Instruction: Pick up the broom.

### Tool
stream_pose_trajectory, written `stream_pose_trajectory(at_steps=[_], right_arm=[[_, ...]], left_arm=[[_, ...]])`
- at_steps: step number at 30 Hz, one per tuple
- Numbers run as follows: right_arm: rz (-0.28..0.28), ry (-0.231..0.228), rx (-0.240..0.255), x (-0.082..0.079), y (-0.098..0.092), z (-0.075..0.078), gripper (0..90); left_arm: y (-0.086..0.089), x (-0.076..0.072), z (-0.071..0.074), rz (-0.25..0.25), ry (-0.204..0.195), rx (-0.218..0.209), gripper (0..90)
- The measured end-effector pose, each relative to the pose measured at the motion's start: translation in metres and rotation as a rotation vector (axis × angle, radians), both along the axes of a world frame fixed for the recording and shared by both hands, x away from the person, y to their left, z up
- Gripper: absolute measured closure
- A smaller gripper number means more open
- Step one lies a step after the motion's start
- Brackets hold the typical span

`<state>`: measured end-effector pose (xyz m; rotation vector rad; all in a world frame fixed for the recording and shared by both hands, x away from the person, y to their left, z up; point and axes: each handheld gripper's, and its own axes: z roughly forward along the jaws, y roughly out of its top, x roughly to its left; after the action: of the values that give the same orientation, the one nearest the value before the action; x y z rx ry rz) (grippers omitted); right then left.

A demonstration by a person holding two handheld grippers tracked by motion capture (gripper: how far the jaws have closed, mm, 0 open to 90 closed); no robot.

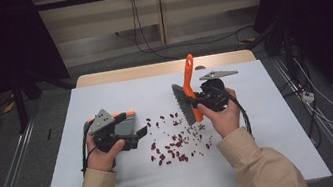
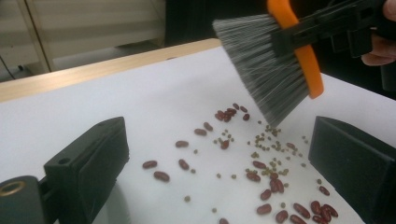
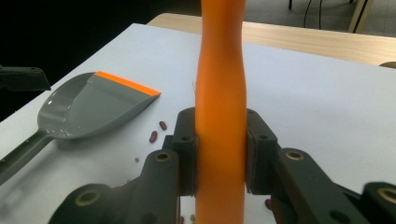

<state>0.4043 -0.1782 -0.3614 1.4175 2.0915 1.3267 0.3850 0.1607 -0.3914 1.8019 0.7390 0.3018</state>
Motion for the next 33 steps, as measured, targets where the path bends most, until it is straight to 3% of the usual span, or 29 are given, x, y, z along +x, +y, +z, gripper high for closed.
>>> stream_pose_trajectory(at_steps=[12, 33], right_arm=[[0.008, 0.001, -0.034, -0.004, -0.021, 0.006, 71.3], [-0.036, 0.065, -0.054, -0.002, -0.059, 0.000, 71.3]], left_arm=[[0.023, -0.005, -0.006, 0.019, -0.002, 0.005, 4.9], [0.053, -0.014, -0.019, 0.032, 0.014, 0.010, 4.8]])
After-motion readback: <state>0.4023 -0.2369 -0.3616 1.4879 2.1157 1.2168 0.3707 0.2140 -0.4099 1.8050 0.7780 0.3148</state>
